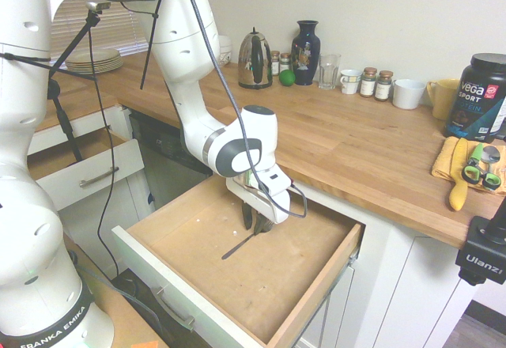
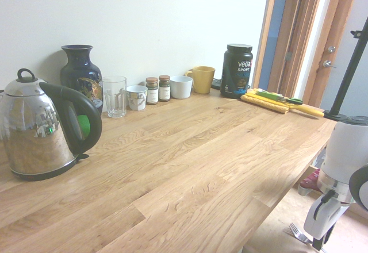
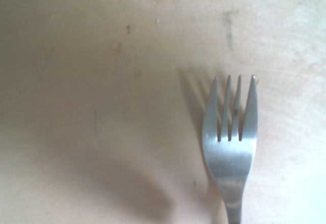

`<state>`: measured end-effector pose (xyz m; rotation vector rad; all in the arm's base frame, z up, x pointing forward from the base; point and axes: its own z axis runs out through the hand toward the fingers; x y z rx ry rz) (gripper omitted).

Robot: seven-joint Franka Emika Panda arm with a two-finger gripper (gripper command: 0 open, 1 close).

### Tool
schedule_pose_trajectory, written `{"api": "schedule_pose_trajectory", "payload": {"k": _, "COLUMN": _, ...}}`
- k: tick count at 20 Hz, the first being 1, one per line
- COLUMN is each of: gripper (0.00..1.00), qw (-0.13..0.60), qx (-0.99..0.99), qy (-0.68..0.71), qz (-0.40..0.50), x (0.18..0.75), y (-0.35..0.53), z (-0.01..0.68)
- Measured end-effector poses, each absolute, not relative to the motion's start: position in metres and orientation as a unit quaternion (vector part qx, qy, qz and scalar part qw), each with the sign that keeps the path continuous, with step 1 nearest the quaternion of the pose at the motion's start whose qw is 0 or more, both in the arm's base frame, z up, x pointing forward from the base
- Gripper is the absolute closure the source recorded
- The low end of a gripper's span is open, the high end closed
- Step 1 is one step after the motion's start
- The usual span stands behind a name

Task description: Put fork in the drawer

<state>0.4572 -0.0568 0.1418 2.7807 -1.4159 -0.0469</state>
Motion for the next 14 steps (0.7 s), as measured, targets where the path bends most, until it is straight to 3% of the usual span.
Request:
{"api": "schedule_pose_trajectory", "payload": {"k": 6, "gripper": 0.0, "qw": 0.006, "qx": 0.891, "qy": -0.454, "qz": -0.014, "x": 0.439, "y": -0.054, "z": 0.15}}
{"api": "schedule_pose_trajectory", "payload": {"k": 14, "gripper": 0.0, "qw": -0.014, "qx": 0.896, "qy": -0.443, "qz": 0.01, "x": 0.42, "y": -0.048, "z": 0.21}}
